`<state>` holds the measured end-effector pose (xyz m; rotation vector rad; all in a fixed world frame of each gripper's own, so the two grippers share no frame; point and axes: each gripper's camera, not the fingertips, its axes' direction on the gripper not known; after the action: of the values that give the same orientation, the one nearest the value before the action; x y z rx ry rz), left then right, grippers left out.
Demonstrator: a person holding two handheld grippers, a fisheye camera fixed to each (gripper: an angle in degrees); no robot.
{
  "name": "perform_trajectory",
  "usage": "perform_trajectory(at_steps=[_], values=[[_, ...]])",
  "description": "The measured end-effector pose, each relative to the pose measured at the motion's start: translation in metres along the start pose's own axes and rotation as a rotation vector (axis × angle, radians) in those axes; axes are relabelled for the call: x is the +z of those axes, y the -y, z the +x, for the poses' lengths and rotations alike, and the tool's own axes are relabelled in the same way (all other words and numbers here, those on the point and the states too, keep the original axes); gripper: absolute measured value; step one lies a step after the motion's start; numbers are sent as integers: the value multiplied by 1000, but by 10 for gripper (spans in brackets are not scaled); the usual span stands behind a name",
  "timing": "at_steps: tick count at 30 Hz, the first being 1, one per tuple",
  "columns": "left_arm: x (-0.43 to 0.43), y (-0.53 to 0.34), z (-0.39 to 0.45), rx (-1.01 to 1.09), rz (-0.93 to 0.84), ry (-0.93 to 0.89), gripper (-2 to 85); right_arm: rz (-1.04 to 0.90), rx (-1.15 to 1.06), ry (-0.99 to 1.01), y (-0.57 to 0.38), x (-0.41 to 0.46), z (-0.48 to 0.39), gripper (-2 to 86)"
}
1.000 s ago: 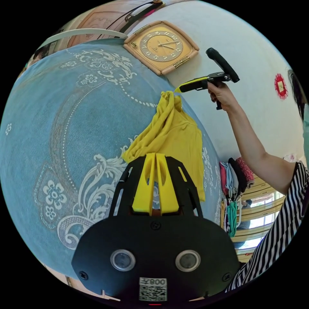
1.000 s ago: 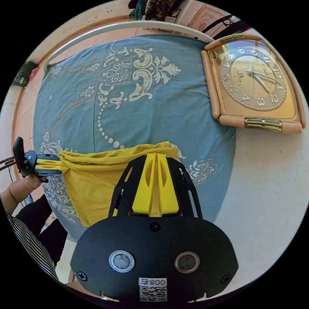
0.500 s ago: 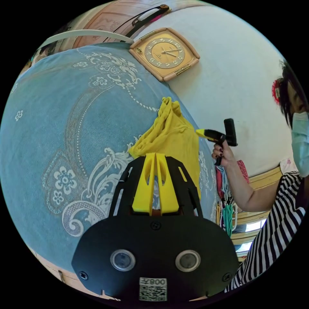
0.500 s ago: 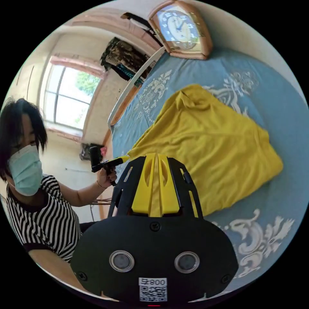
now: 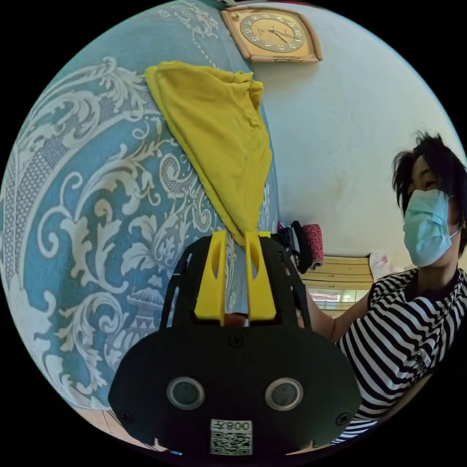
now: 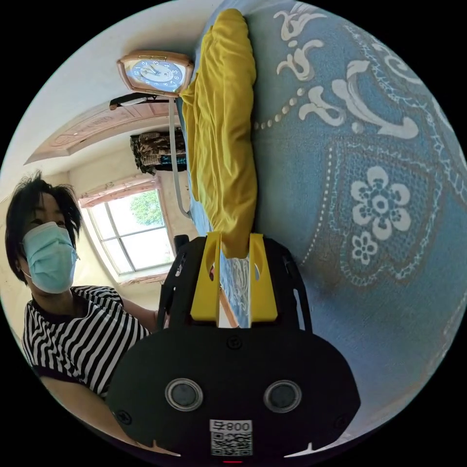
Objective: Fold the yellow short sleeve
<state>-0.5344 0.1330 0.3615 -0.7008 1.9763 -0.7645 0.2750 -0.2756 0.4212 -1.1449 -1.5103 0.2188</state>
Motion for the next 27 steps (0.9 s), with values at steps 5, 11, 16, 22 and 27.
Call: perform_trajectory(at_steps=[5,11,16,22,27], values=[[18,-7,-4,-17,-40,-21,76,11,11,21,-27,-11,20,46],[27,-23,-19,-91,14,-113,97,56,13,186,-75,-38,39,26],[37,-30,-35,-143,154,-278,131,69,-40,254,-116,-53,35,21],[49,-30,-47,-170,340,-304,137,90,-89,287,-166,-68,28,19],[61,-33,-56,-187,431,-261,93,110,-106,295,-212,-77,26,18]])
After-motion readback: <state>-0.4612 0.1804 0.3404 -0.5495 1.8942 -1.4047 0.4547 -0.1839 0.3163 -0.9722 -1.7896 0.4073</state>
